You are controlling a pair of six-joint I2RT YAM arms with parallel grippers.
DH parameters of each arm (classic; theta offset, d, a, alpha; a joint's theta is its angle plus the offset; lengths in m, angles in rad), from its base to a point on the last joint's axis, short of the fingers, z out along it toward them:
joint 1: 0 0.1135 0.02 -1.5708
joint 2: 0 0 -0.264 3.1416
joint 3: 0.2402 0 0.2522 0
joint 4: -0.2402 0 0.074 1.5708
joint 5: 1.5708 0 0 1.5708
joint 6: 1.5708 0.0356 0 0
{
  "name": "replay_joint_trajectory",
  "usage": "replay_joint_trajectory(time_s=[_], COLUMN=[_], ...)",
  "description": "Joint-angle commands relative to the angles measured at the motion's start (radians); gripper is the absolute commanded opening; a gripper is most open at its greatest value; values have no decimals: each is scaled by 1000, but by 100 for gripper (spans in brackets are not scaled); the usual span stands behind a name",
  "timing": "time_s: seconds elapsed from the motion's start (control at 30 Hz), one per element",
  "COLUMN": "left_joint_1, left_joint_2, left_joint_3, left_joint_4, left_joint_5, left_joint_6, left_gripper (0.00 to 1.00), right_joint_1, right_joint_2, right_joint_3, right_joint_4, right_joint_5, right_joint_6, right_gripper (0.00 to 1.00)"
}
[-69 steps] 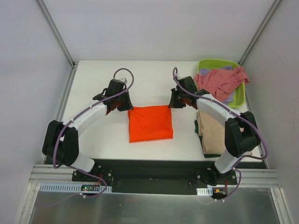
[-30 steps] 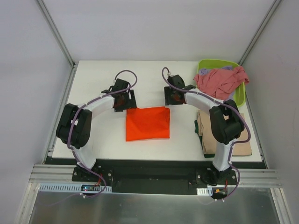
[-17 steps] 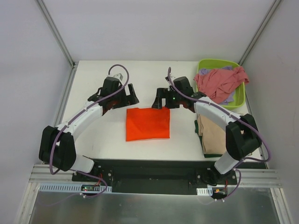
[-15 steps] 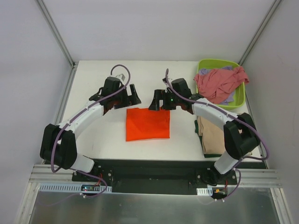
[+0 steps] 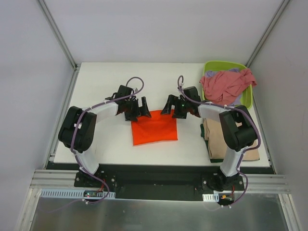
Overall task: Fold and stack the t-shirts
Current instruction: Smooth out wrinkles on the folded tshirt
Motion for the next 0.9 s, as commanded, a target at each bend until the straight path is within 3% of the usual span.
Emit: replay_joint_trajectory(time_s=[0.0, 0.23, 0.43, 0.6, 0.87], left_joint_1=[18, 21, 22, 24, 22], left_joint_2=[10, -147, -427, -597, -657], left_joint_3=[21, 2, -129, -258, -348], left_joint_4=[15, 12, -19, -62, -88], left_joint_5=[12, 36, -149, -293, -353], left_joint_6=[40, 23, -9, -42, -59], left_gripper=[99, 99, 99, 99, 99], right_joint_1=[-20, -16, 53, 148, 171], right_joint_2=[66, -92, -280, -252, -81], right_joint_3=[-22, 51, 34, 65, 166], right_joint_4=[-45, -196, -344, -476, -470], right_joint_5=[91, 114, 313, 543, 533], right_joint_6=[-24, -137, -231, -208, -114], right_gripper=[95, 96, 99, 96, 96])
